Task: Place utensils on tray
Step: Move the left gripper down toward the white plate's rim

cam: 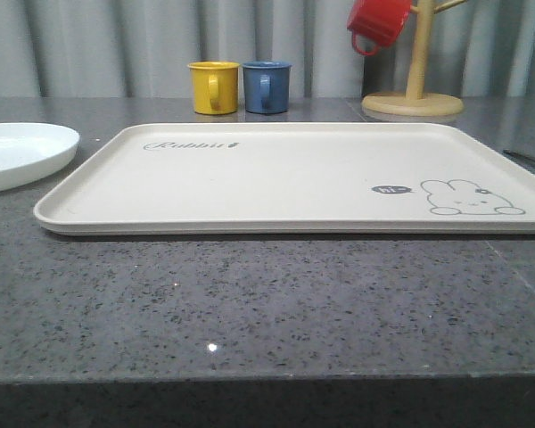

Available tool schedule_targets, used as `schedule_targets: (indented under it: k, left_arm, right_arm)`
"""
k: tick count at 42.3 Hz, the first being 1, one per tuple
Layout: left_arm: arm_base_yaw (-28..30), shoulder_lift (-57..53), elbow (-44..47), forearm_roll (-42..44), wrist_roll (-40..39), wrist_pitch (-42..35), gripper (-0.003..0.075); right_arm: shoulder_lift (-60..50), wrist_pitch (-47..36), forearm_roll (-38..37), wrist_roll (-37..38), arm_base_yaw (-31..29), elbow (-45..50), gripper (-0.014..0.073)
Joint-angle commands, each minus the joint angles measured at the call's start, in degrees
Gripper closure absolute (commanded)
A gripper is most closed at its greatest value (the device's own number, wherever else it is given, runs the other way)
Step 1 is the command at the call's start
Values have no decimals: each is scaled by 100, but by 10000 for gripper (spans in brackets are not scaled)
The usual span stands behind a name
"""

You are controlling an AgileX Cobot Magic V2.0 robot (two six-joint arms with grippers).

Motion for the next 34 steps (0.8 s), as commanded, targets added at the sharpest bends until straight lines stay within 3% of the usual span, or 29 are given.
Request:
schedule_targets:
  k: [1,21,27,30,34]
  left_arm:
    - [-40,-113,76,-11,-63,-444,741]
    - [-40,-113,76,-11,-63,-460,741]
    - [-40,-113,76,-11,-63,-1008,741]
    - [-40,-113,-38,-22,-63,-1203,741]
    - [-40,-113,-511,-22,-63,-866,741]
  right_arm:
    - [-81,-439,17,-53,8,-9,661]
    - [-81,-439,17,-53,8,-9,661]
    - [-81,-754,17,-53,8,-14,661]
    - [-81,-823,36,-53,8,-96,661]
    - [-81,-474,43,-53,8,-546,661]
